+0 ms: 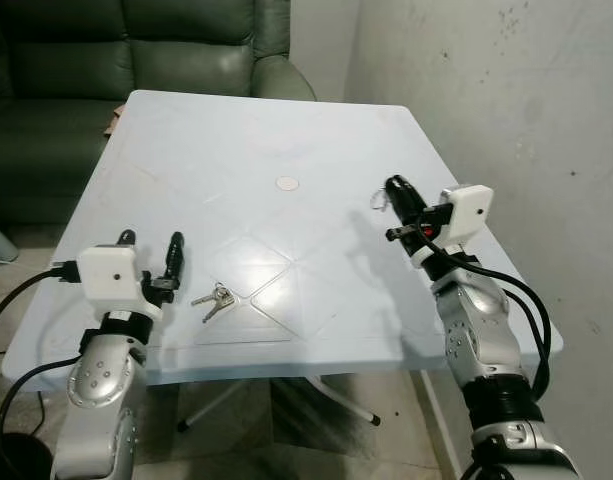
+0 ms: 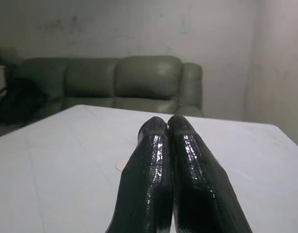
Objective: Hang keys on a hook
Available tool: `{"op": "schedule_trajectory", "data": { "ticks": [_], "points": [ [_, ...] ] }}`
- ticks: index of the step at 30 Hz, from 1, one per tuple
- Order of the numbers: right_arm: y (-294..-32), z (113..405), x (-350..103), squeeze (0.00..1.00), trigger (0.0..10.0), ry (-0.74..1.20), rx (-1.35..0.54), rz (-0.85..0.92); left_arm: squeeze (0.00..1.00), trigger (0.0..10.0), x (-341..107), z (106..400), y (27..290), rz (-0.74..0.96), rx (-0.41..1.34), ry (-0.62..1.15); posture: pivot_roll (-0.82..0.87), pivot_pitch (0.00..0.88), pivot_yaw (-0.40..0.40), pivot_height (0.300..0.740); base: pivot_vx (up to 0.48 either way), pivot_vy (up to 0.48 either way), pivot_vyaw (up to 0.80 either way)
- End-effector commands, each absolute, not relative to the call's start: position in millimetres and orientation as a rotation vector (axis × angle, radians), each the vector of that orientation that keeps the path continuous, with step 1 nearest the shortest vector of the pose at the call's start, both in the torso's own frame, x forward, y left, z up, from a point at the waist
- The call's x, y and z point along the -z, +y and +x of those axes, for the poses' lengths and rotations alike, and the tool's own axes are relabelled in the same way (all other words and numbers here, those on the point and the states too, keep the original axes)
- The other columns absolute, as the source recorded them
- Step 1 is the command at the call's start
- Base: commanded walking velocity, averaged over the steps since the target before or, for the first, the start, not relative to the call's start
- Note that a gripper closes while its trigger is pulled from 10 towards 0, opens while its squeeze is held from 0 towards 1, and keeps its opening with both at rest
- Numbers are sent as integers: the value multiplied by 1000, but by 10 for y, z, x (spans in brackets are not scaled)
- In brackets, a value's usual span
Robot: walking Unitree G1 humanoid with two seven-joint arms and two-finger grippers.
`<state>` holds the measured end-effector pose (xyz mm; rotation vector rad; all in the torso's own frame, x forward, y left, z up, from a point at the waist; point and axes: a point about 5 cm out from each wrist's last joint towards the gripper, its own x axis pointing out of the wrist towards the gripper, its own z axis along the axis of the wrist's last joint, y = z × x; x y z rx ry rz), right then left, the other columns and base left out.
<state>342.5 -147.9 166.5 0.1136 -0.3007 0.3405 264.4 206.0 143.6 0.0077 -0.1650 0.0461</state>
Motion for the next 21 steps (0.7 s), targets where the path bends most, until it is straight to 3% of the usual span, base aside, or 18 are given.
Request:
{"op": "schedule_trajectory", "data": {
  "ticks": [1, 21],
  "points": [
    [-1508, 3396, -1695, 0, 10000, -304, -302, 116, 0, 10000, -1423, 2664, 2099, -1, -66, -155, -28, 0, -49, 732, 0, 0, 0],
    [-1425, 3351, -1530, 0, 10000, -195, -198, 50, 0, 10000, -1407, 2798, 2223, -70, -158, -145, -50, 0, -38, 732, 0, 0, 0]
  ]
}}
